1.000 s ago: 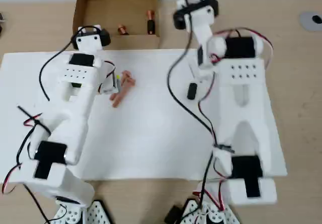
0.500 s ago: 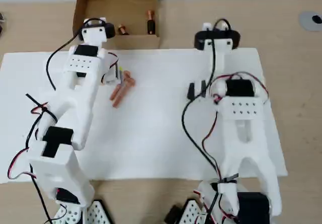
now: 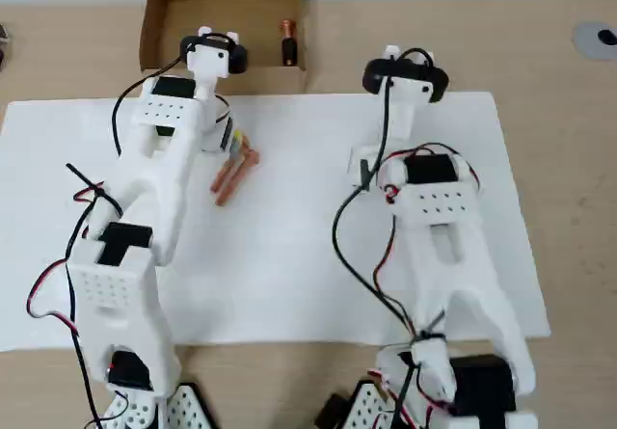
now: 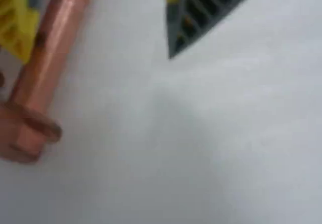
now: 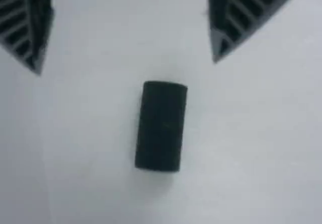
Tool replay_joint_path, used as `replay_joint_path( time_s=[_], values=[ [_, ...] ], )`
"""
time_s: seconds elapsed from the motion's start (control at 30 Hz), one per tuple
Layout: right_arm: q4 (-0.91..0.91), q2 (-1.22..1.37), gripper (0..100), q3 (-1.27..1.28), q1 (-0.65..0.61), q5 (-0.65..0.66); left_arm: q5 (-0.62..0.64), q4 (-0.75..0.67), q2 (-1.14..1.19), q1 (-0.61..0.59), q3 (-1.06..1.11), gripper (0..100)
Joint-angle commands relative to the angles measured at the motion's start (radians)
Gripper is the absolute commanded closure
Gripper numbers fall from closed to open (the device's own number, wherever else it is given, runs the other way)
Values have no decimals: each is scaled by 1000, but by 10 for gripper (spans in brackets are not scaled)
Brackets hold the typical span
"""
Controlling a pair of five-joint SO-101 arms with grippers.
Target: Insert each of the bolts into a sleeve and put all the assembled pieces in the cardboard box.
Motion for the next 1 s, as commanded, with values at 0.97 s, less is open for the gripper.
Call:
replay_joint_path(
  time_s=[0.97],
  values=[
    [-40,140,741,-108,-18,187,-186,29,-2,58,-51,838]
  ],
)
